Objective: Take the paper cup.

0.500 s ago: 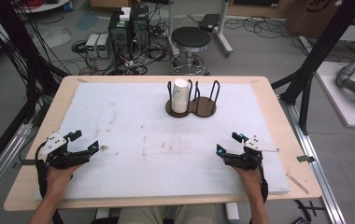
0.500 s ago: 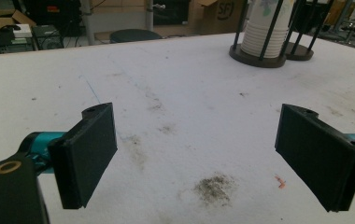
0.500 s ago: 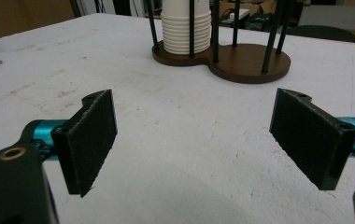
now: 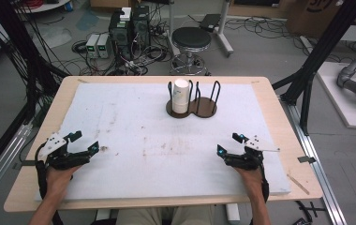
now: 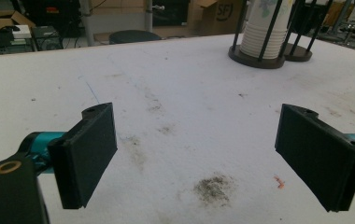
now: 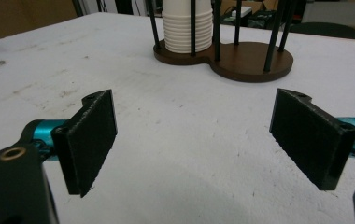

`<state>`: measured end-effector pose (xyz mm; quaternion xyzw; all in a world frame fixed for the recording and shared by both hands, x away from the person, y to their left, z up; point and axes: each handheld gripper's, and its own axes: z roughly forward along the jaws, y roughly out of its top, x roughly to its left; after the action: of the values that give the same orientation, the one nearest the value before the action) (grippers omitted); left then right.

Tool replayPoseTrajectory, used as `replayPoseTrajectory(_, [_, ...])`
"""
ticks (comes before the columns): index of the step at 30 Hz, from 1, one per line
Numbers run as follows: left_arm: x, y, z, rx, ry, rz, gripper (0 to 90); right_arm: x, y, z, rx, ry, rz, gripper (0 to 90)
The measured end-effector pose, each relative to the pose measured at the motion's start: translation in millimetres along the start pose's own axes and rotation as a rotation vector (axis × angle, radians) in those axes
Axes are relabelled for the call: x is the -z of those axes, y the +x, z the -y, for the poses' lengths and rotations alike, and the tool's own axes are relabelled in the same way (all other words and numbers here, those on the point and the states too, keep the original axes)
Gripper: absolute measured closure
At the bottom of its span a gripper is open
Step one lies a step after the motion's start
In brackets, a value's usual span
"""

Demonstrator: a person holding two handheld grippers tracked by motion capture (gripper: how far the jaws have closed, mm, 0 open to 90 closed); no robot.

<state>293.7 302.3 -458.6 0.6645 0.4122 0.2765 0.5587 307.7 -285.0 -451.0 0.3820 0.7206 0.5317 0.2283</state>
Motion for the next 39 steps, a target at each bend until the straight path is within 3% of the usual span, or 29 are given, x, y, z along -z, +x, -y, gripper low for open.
replayPoseTrajectory(3, [-0.2, -0.2, -0.1, 0.002, 0.003, 0.000, 12.7, 1.3, -0.7, -1.5, -0.003, 0.004, -0.002, 15.2])
replayPoseTrajectory(6, [-0.2, -0.2, -0.1, -0.001, 0.005, 0.000, 12.7, 6.9, -1.3, -8.7, -0.003, -0.027, 0.003, 15.1])
replayPoseTrajectory(7, [-0.3, -0.3, -0.1, 0.002, 0.004, -0.001, 12.7, 10.1, -1.5, -16.3, 0.005, -0.056, 0.003, 15.1])
replayPoseTrajectory(11, [-0.3, 0.2, -0.1, 0.001, 0.004, -0.002, 12.7, 12.9, -0.1, -31.6, 0.010, -0.071, 0.001, 15.2])
replayPoseTrajectory(19, [0.1, -0.3, 0.0, -0.006, 0.003, 0.004, 12.7, 12.6, 5.2, -54.9, 0.038, -0.066, -0.008, 15.1])
replayPoseTrajectory(28, [0.0, 0.3, 0.0, 0.004, 0.002, 0.003, 12.7, 19.1, -0.3, -101.4, 0.071, -0.051, -0.034, 15.1])
replayPoseTrajectory(30, [0.1, 0.5, 0.1, 0.006, 0.000, 0.005, 12.7, 18.8, -0.8, -104.6, 0.075, -0.051, -0.036, 15.1])
replayPoseTrajectory(39, [0.1, 1.0, 0.2, 0.013, -0.002, 0.005, 12.7, 8.2, -1.4, -140.5, 0.128, -0.020, -0.045, 15.0])
